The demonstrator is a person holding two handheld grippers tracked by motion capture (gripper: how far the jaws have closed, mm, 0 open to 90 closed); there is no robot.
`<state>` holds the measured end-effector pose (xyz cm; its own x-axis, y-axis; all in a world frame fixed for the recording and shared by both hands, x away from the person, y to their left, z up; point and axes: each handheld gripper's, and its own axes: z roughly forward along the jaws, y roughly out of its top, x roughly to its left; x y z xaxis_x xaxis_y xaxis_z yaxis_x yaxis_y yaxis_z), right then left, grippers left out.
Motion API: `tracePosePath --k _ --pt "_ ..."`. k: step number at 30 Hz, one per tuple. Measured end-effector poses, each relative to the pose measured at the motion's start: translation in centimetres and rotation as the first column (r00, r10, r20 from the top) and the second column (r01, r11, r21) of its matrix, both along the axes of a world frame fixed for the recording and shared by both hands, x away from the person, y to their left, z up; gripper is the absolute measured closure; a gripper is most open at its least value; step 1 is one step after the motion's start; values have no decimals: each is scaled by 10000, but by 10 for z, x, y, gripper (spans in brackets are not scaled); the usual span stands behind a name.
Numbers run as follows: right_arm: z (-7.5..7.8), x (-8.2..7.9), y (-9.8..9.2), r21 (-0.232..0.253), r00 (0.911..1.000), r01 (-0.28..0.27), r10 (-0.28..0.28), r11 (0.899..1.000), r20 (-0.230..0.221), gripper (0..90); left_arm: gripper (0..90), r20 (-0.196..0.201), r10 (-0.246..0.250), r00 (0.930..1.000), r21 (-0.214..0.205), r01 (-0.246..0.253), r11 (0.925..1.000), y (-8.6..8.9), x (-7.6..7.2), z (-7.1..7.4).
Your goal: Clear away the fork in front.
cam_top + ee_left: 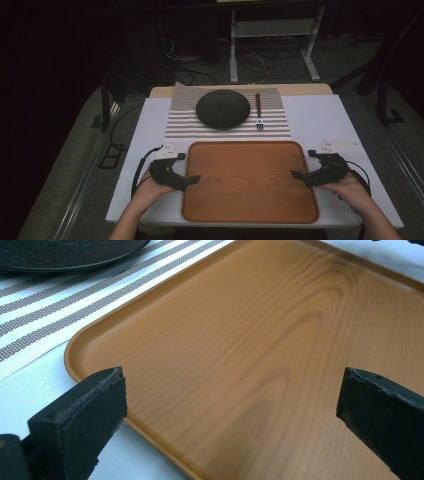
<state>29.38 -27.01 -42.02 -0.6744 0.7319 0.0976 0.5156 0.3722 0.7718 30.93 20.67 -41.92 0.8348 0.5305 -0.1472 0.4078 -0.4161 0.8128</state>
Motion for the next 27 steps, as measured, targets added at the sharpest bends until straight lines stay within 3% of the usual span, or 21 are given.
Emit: tracePosePath --k 15,27 --pt "0 9 7 -12 9994 9 -10 10000 -360 0 0 27 -57 10000 60 57 10000 0 0 -1" --pt "6 24 15 -46 9994 -26 24 10000 -346 0 0 107 -5 9999 89 4 10000 0 0 -1"
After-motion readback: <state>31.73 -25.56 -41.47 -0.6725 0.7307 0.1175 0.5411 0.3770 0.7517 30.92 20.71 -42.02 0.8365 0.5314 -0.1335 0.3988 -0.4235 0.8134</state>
